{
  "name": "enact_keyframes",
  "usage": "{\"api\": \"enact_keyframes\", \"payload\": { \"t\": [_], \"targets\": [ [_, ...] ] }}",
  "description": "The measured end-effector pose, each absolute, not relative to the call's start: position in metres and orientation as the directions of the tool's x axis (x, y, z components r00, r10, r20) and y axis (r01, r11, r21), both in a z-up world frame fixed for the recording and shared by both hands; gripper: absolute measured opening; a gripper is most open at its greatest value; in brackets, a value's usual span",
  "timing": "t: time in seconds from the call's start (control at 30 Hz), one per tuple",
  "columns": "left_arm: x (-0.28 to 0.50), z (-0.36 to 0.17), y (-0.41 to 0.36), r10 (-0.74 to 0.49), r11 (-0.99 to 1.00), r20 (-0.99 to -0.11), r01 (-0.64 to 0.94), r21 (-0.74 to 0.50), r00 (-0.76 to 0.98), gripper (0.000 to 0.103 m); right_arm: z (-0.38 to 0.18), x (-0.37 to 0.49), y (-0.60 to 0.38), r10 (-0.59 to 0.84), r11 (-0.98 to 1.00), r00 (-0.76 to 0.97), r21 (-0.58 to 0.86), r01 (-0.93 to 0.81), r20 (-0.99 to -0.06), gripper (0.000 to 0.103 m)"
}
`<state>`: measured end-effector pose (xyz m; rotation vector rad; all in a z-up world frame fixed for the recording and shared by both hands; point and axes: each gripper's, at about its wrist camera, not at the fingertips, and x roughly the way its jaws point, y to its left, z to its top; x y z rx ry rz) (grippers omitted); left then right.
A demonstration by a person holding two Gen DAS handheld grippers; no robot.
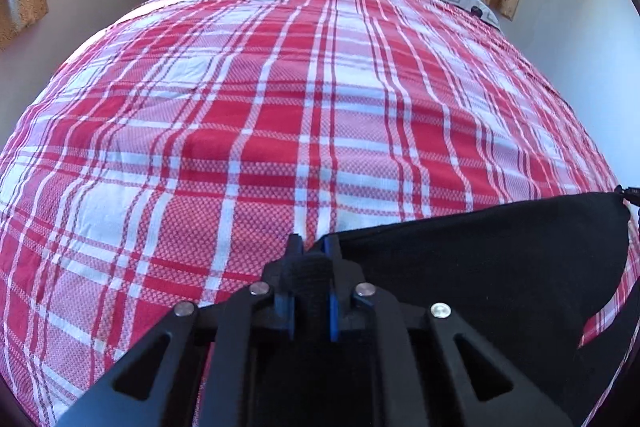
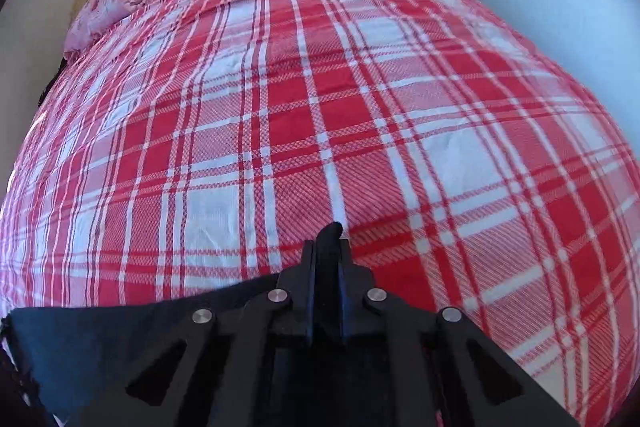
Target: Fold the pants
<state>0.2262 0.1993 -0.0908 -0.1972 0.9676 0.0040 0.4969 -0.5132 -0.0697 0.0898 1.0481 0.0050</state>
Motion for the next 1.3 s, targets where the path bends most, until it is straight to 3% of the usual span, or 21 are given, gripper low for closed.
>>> {"api": "enact_keyframes", "payload": {
  "t": [0.2,0.37,0.67,0.7,0.77,0.93,1.03,1.2,1.3],
  "targets": [
    [0.194,-0.045,0.213,-0.167,0.961,-0.693,-0.042,-0.274,0.701,0.011,0.009,0.405,-0.544,0.112,0.987,0.676,0.160,0.009,-0.729,0.009],
    [0.157,-0.019,0.222,-0.254,0.931,-0.599,0.023,-0.365,0.760,0.011,0.041,0.308,-0.575,0.145,0.975,0.748,0.221,0.003,-0.647,0.009],
    [0.084,-0.047,0.219,-0.385,0.885,-0.514,0.150,-0.440,0.766,0.011,-0.024,0.200,-0.611,0.137,0.957,0.656,0.269,0.105,-0.742,0.010],
    [0.079,-0.057,0.218,-0.389,0.885,-0.519,0.152,-0.440,0.761,0.012,-0.034,0.192,-0.616,0.125,0.954,0.636,0.268,0.134,-0.762,0.016],
    [0.074,-0.069,0.217,-0.386,0.888,-0.539,0.142,-0.437,0.749,0.012,-0.041,0.184,-0.620,0.057,0.953,0.629,0.231,0.197,-0.775,0.027],
    [0.065,-0.082,0.212,-0.388,0.889,-0.536,0.151,-0.431,0.750,0.012,-0.016,0.155,-0.606,-0.162,0.931,0.675,0.116,0.347,-0.719,0.029],
    [0.063,-0.080,0.210,-0.380,0.897,-0.529,0.160,-0.413,0.759,0.012,0.009,0.140,-0.548,-0.183,0.967,0.728,0.012,0.254,-0.660,0.030],
    [0.062,-0.077,0.207,-0.360,0.911,-0.530,0.168,-0.376,0.768,0.012,0.003,0.139,-0.397,0.136,0.981,0.722,-0.007,-0.192,-0.678,0.030],
    [0.058,-0.075,0.200,-0.336,0.929,-0.535,0.182,-0.321,0.775,0.012,-0.020,0.132,-0.313,0.227,0.910,0.670,-0.091,-0.404,-0.707,0.030]
  ]
}}
